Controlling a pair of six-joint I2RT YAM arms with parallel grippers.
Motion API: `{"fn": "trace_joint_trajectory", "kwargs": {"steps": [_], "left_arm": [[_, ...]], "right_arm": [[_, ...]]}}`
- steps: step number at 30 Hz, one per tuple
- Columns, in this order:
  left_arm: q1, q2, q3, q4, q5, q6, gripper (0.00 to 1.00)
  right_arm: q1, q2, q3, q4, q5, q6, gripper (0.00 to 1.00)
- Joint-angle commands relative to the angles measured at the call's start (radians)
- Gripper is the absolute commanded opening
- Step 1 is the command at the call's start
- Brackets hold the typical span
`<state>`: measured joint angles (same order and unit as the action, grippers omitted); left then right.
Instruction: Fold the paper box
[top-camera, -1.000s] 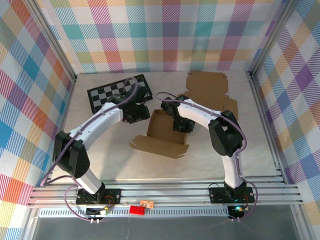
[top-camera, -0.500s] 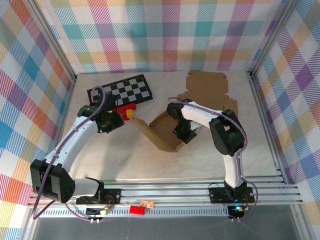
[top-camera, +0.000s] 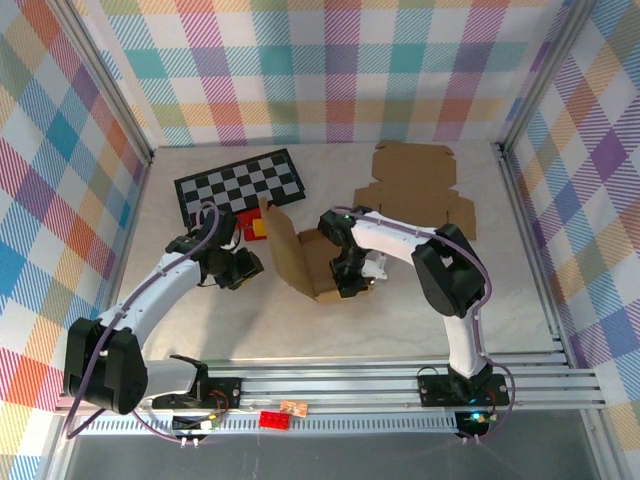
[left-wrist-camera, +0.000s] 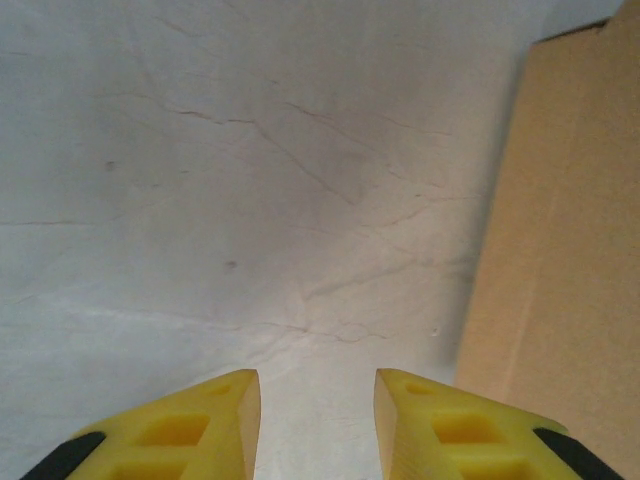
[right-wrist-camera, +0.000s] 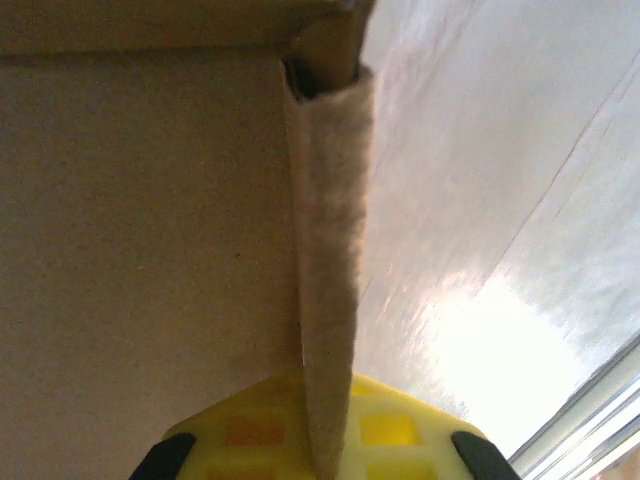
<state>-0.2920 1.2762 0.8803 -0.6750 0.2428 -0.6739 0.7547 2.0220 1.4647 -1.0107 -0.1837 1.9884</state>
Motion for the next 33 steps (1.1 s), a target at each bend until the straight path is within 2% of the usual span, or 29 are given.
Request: {"fn": "trace_joint_trajectory", "kwargs": {"steps": [1,5,7,9,11,15,17,21,23,26,29,33], "left_arm": [[-0.004,0.033,-0.021,0.105,0.078,-0.029,0.34],[-0.004,0.084,-0.017,0.139,0.093,-0.032,0.34],[-0.004,0.103,-0.014,0.148,0.087,-0.032,0.34],[-0.004,0.121,-0.013,0.159,0.083,-0.033,0.33],[-0.004,0.135,-0.009,0.17,0.082,-0.038,0.33],[-0.003,0.153,0.008,0.171,0.069,-0.037,0.33],[-0.003,0.163,0.022,0.17,0.065,-0.038,0.33],[0.001,0.179,0.046,0.172,0.063,-0.041,0.33],[0.0,0.194,0.06,0.169,0.067,-0.042,0.33],[0.001,0.205,0.076,0.169,0.066,-0.044,0.33],[0.001,0.218,0.096,0.16,0.064,-0.042,0.33],[0.001,0.242,0.122,0.153,0.068,-0.041,0.33]], "right_arm": [[0.044,-0.017,-0.032,0.078,-0.091,0.202,0.0],[0.067,0.019,0.0,0.093,-0.106,0.193,0.02],[0.069,0.018,-0.001,0.103,-0.104,0.183,0.15],[0.07,0.008,0.003,0.117,-0.099,0.154,0.34],[0.069,-0.013,0.006,0.123,-0.088,0.119,0.47],[0.064,-0.084,0.02,0.096,-0.027,0.012,0.64],[0.05,-0.126,0.057,0.063,0.02,-0.118,0.69],[-0.005,-0.188,0.134,0.016,0.129,-0.476,0.71],[-0.054,-0.214,0.129,0.07,0.172,-0.762,0.68],[-0.128,-0.189,0.099,0.124,0.136,-1.19,0.64],[-0.186,-0.122,0.088,0.123,0.063,-1.424,0.63],[-0.226,-0.045,0.12,0.164,-0.105,-1.539,0.63]]}}
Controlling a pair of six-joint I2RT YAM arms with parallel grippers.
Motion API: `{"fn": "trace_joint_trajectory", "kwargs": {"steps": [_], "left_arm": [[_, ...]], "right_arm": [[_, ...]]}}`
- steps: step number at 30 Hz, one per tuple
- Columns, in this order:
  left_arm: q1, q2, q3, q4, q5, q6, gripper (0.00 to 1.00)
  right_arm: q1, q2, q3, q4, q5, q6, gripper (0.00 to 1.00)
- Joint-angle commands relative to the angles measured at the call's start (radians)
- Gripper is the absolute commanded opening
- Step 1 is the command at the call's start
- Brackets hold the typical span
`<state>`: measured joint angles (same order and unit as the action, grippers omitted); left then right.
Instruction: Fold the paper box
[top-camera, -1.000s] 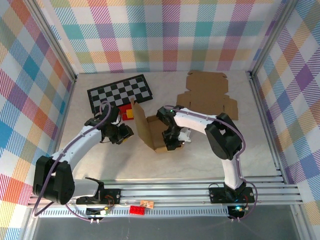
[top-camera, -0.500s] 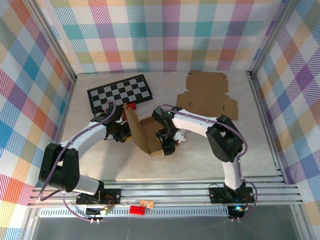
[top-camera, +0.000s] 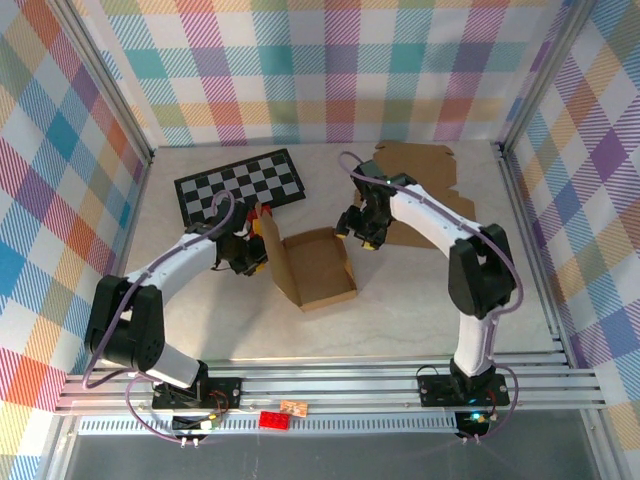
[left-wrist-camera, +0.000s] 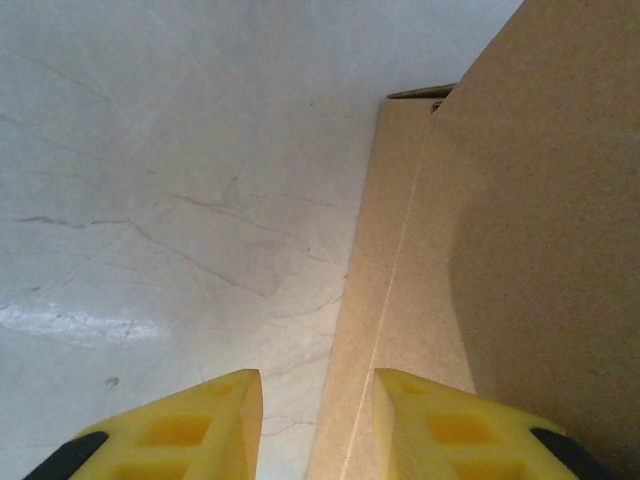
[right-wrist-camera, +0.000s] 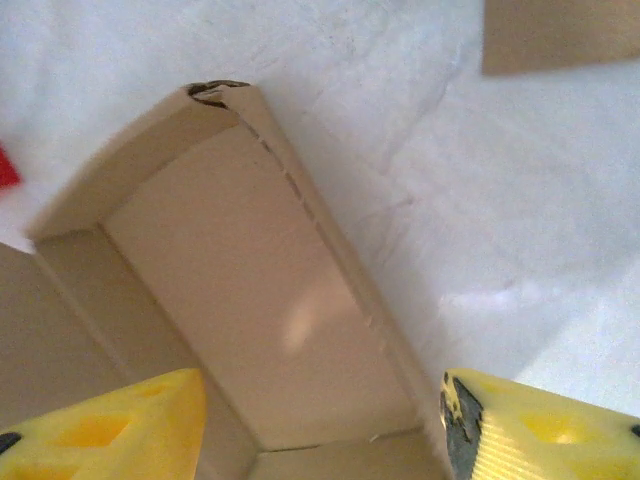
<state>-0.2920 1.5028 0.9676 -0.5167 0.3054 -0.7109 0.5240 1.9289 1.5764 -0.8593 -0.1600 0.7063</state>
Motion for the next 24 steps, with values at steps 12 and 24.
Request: {"fn": "trace_joint_trajectory", "kwargs": {"steps": [12,24], "left_arm": [[0.001,0.123,0.135,0.004,0.035,0.002,0.33],[-0.004,0.291,0.293,0.034,0.155,0.028,0.32]], "right_arm": [[0.005,0.132,0.005,0.02,-0.128,-0.127,0.55],[0.152,-0.115,-0.339,0.287,-0.14,0.471,0.51]]}}
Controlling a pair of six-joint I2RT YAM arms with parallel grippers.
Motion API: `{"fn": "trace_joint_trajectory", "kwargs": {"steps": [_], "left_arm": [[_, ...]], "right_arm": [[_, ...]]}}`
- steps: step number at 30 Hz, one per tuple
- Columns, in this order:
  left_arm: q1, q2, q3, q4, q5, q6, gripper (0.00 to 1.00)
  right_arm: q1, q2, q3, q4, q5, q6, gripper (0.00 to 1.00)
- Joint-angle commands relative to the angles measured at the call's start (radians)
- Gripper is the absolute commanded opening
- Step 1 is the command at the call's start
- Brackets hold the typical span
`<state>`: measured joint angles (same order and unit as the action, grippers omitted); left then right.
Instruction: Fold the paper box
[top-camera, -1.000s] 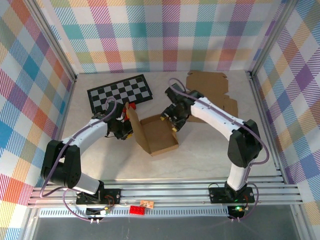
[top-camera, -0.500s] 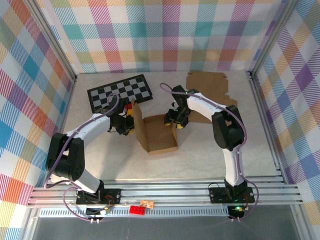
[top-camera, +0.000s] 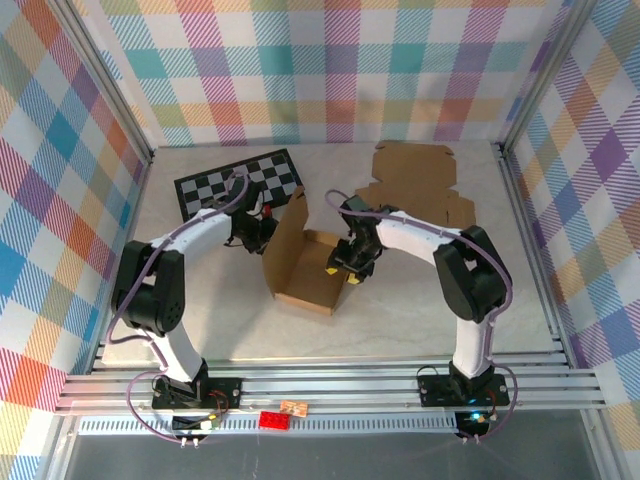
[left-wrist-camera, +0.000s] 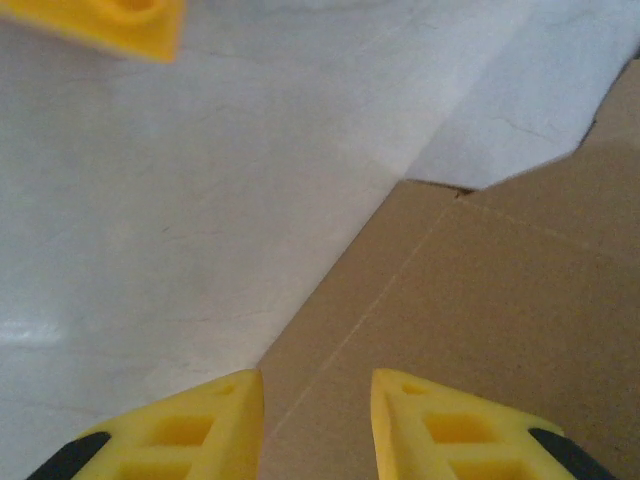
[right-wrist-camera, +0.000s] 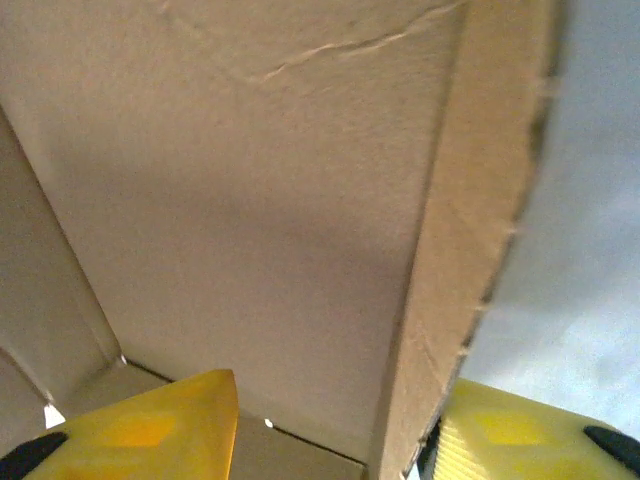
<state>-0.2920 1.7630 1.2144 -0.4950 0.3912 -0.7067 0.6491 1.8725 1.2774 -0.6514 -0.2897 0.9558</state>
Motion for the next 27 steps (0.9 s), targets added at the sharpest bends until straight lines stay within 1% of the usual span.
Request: {"fn": "trace_joint_trajectory", "kwargs": {"steps": [1,4,6,8,10,14,17,19,20,22,23,24,26,27], "left_arm": [[-0.006,0.046,0.068,0.012,0.088,0.031,0.32],[-0.013,0.101,0.139,-0.013,0.129,0.059,0.31],[-0.015,0.131,0.181,-0.047,0.128,0.082,0.31],[-0.013,0.154,0.219,-0.074,0.119,0.108,0.31],[-0.012,0.174,0.256,-0.102,0.11,0.13,0.31],[-0.012,0.201,0.324,-0.141,0.088,0.158,0.31],[-0.013,0.22,0.369,-0.165,0.092,0.173,0.31],[-0.013,0.234,0.396,-0.186,0.103,0.189,0.31],[-0.015,0.24,0.408,-0.197,0.107,0.198,0.31],[-0.018,0.249,0.425,-0.215,0.115,0.212,0.31],[-0.019,0.253,0.431,-0.22,0.119,0.217,0.31],[-0.022,0.257,0.433,-0.224,0.122,0.22,0.31],[-0.03,0.26,0.435,-0.227,0.125,0.223,0.31],[-0.034,0.26,0.435,-0.226,0.126,0.224,0.31]], "right_arm": [[0.041,-0.07,-0.057,0.102,-0.022,0.281,0.52],[0.072,-0.078,-0.07,0.133,-0.071,0.43,0.58],[0.083,-0.08,-0.059,0.133,-0.089,0.467,0.63],[0.084,-0.098,-0.026,0.076,-0.063,0.437,0.67],[0.083,-0.126,0.021,-0.011,0.006,0.346,0.7],[0.075,-0.188,0.099,-0.159,0.157,0.08,0.71],[0.032,-0.261,0.108,-0.174,0.231,-0.167,0.71],[-0.028,-0.305,0.118,-0.148,0.225,-0.387,0.7],[-0.069,-0.318,0.132,-0.139,0.203,-0.505,0.7],[-0.147,-0.329,0.149,-0.099,0.094,-0.727,0.7],[-0.175,-0.333,0.148,-0.074,0.066,-0.821,0.7],[-0.196,-0.338,0.139,-0.043,0.017,-0.924,0.7],[-0.24,-0.353,0.091,0.058,-0.132,-1.136,0.71],[-0.25,-0.352,0.071,0.09,-0.166,-1.213,0.72]]}}
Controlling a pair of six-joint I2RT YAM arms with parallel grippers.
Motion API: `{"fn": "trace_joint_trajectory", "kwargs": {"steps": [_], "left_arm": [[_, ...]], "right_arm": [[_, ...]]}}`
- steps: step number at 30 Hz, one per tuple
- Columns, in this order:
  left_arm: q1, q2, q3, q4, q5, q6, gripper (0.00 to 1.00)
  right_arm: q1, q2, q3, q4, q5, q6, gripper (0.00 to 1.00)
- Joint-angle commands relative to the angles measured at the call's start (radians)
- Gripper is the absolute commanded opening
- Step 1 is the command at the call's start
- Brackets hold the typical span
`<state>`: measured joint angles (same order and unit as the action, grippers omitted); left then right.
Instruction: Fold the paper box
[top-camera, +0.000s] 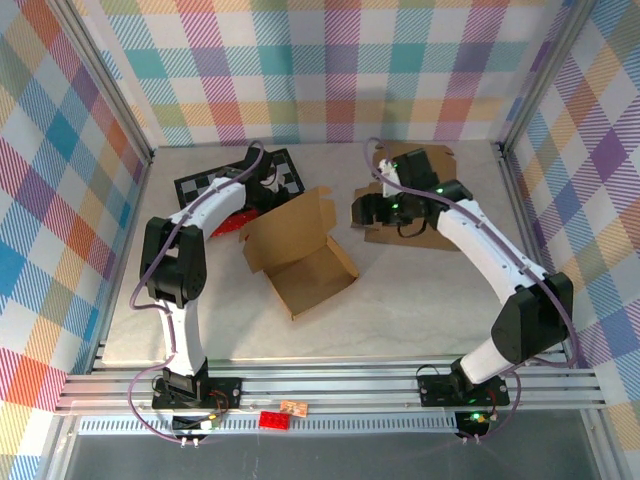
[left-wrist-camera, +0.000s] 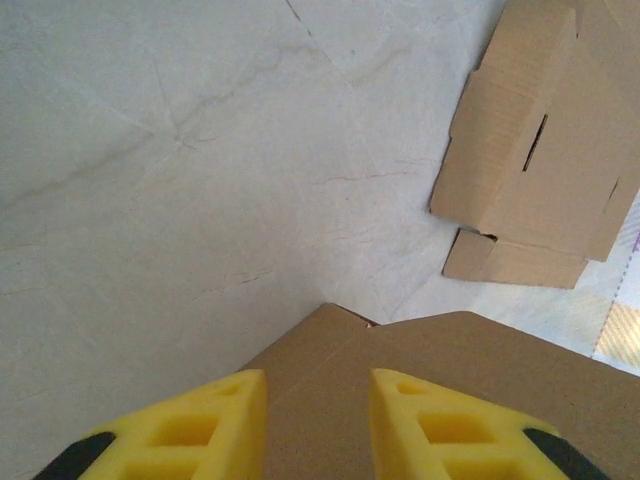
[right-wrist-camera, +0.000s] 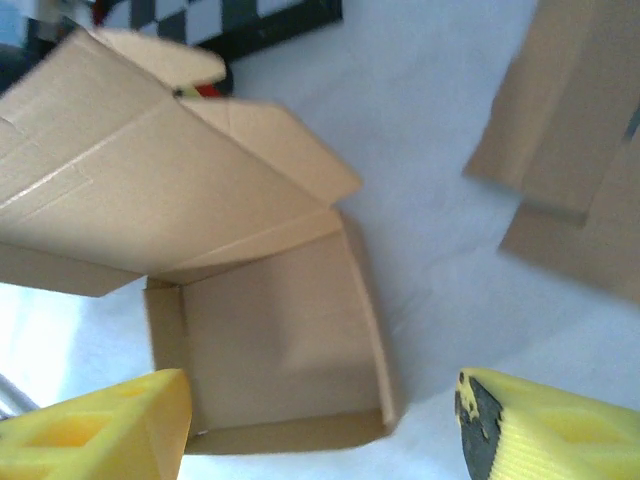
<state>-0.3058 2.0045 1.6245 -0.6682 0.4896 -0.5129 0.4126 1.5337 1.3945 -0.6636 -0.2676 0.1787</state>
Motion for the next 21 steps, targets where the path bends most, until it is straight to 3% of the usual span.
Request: {"fn": "trace_joint_trajectory", "kwargs": {"steps": [1,9,16,21], "left_arm": [[-0.027,0.019,0.026,-0.053,0.026,0.03,0.31],[-0.049,0.031,0.044,-0.059,0.026,0.035,0.3],[-0.06,0.041,0.047,-0.066,0.023,0.039,0.3],[-0.063,0.057,0.074,-0.075,0.021,0.039,0.3]], "right_arm": [[-0.02,-0.004,-0.062,0.135,-0.189,-0.508,0.72],[-0.063,0.218,0.126,0.012,-0.371,-0.805,0.76],[-0.045,0.351,0.205,0.017,-0.348,-0.899,0.76],[-0.023,0.404,0.262,-0.012,-0.317,-0.907,0.7]]}}
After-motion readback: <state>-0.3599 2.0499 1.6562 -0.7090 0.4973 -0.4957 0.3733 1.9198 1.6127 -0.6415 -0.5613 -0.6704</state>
